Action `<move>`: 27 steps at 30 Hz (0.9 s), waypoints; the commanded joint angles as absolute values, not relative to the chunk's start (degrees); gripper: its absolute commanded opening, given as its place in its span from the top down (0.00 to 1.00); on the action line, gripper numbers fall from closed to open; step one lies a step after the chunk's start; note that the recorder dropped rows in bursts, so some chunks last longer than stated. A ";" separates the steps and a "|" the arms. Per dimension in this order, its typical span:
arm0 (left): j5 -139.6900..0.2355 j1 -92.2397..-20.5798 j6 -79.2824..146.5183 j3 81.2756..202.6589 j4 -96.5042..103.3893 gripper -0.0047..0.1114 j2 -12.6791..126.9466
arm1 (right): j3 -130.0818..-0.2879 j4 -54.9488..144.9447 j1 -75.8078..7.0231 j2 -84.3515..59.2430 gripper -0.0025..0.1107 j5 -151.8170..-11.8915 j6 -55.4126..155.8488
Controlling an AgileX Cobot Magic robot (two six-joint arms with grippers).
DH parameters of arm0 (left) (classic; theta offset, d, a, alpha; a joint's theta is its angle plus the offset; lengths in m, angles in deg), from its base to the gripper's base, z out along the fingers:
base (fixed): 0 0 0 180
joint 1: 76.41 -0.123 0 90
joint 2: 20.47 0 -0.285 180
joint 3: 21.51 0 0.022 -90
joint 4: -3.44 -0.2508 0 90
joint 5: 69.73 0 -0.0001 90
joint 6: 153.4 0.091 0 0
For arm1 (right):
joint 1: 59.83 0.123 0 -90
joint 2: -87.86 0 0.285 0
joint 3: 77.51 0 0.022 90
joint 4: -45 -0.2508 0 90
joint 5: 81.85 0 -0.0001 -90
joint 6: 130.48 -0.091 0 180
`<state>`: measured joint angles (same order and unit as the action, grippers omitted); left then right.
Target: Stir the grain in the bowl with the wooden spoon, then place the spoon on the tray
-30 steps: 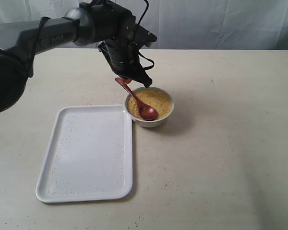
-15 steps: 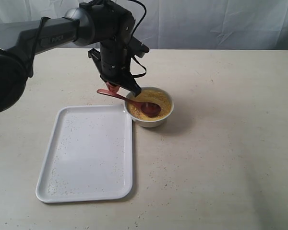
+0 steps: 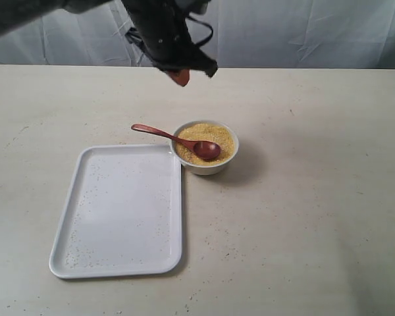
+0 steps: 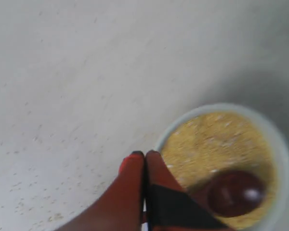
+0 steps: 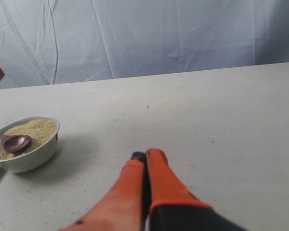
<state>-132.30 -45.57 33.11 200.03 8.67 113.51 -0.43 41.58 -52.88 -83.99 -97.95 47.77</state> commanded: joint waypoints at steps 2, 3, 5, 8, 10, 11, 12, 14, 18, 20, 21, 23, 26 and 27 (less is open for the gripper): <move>-124.78 -47.23 30.95 194.66 15.57 0.96 106.12 | -0.29 41.72 -52.81 -84.35 0.98 -97.60 48.08; -122.41 -47.23 29.59 192.21 15.47 0.96 104.35 | -0.29 41.72 -52.81 -84.35 0.98 -97.60 48.08; -116.63 -47.23 26.60 186.84 15.81 0.96 100.75 | -0.29 41.72 -52.81 -84.35 0.98 -97.60 48.08; -102.71 -46.87 26.11 174.64 20.58 0.96 94.34 | -0.29 41.72 -52.81 -84.35 0.98 -97.75 48.08; -91.25 -45.79 26.11 165.09 23.60 0.96 89.49 | -0.29 41.72 -52.81 -84.35 0.98 -97.75 48.08; -83.94 -44.75 26.11 159.37 24.35 0.96 86.80 | -0.29 41.72 -52.81 -84.35 0.98 -97.61 48.08; -76.62 -43.56 26.11 153.55 25.30 0.96 84.19 | -0.29 41.72 -52.81 -84.35 0.98 -97.61 48.08; -64.24 -40.83 26.11 143.35 29.20 0.96 79.78 | -0.29 41.72 -52.81 -84.35 0.98 -97.61 48.08; -43.82 -35.46 24.78 126.22 39.92 0.96 76.23 | -0.29 41.72 -52.81 -84.35 0.98 -97.61 48.08; -37.71 -34.19 19.78 120.86 42.55 0.96 76.23 | -0.29 41.72 -52.81 -84.35 0.98 -97.61 48.08; -34.33 -34.09 14.94 118.04 42.42 0.96 76.36 | -0.29 41.72 -52.81 -84.35 0.98 -97.61 48.08; -28.18 -34.09 2.70 113.05 39.40 0.96 76.99 | -0.29 41.72 -52.81 -84.35 0.98 -97.61 48.08; -15.44 -34.09 -14.76 106.50 29.31 0.96 78.69 | -0.29 41.72 -52.81 -84.35 0.98 -97.61 48.08; -10.84 -34.09 -17.24 104.99 26.94 0.96 79.89 | -0.29 41.72 -52.81 -84.35 0.98 -97.61 48.08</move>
<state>-22.24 -34.61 -6.91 108.57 33.79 78.32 -0.43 41.58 -52.88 -83.99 -97.95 47.77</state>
